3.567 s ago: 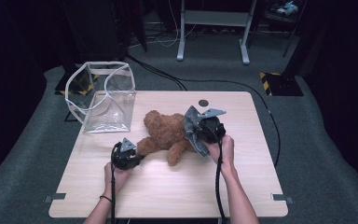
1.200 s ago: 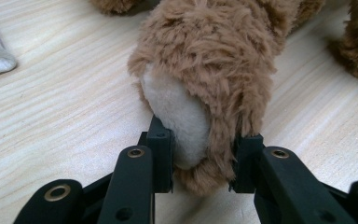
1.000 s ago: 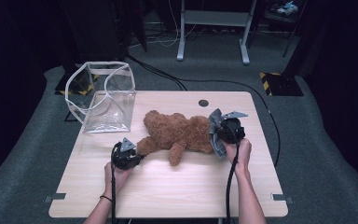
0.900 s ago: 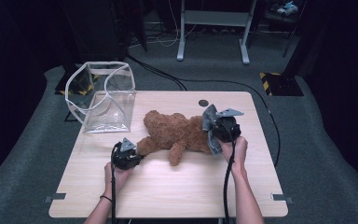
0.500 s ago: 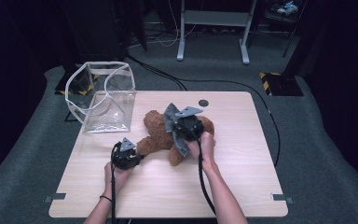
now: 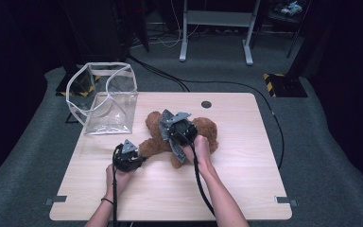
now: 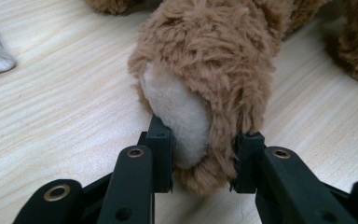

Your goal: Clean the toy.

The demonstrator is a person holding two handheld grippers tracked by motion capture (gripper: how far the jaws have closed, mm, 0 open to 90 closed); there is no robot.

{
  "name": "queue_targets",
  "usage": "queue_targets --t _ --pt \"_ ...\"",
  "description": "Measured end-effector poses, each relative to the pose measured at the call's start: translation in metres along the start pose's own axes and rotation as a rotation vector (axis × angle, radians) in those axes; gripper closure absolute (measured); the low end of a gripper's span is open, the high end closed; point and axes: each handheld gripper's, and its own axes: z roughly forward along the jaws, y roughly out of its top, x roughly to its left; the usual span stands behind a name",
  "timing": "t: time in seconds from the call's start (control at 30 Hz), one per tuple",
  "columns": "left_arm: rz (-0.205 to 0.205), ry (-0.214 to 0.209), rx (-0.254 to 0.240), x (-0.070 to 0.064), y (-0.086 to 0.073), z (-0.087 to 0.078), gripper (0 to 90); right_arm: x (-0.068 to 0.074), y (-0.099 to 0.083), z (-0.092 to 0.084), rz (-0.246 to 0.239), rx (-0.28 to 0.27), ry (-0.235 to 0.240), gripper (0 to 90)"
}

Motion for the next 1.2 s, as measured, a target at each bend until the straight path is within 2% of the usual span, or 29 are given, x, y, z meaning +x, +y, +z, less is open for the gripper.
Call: queue_targets --t 0.07,0.13,0.23,0.3,0.37,0.47,0.57,0.73,0.83,0.9,1.03,1.2 --pt "0.000 -0.009 0.002 0.001 0.000 0.000 66.8 -0.008 -0.004 -0.003 -0.011 -0.010 -0.006 76.4" --pt "0.000 -0.009 0.003 0.001 0.000 0.000 66.8 -0.014 -0.009 -0.006 0.018 -0.006 -0.002 76.3" --pt "-0.001 -0.006 0.004 0.001 0.000 0.000 66.8 -0.022 -0.015 -0.012 0.039 0.003 -0.013 76.3" --pt "0.000 -0.006 0.004 0.001 0.000 0.000 66.8 -0.031 -0.022 -0.018 0.067 0.001 -0.033 76.3" --pt "-0.004 -0.001 -0.004 0.000 0.000 0.000 66.8 -0.035 -0.024 -0.020 0.070 -0.003 -0.042 76.3" --pt "-0.004 -0.002 -0.004 0.000 0.000 0.000 66.8 -0.044 -0.031 -0.027 0.113 -0.006 -0.056 76.3" --pt "-0.003 -0.004 -0.004 0.000 0.000 0.000 66.8 -0.053 -0.039 -0.034 0.134 -0.016 -0.070 76.3" --pt "-0.002 -0.007 -0.002 0.001 0.000 0.000 66.8 -0.071 -0.052 -0.047 0.200 -0.031 -0.116 76.2" --pt "0.005 -0.009 0.007 0.001 0.000 0.000 66.7 -0.083 -0.063 -0.050 0.229 -0.035 -0.126 76.1" --pt "0.005 -0.009 0.007 0.001 0.000 0.000 66.7 -0.090 -0.071 -0.049 0.268 -0.031 -0.135 75.9" --pt "0.005 -0.011 0.004 0.001 0.000 0.000 66.7 -0.097 -0.080 -0.048 0.296 -0.030 -0.138 75.8" --pt "0.005 -0.011 0.005 0.001 0.000 0.000 66.7 -0.109 -0.093 -0.045 0.366 -0.005 -0.137 75.7"
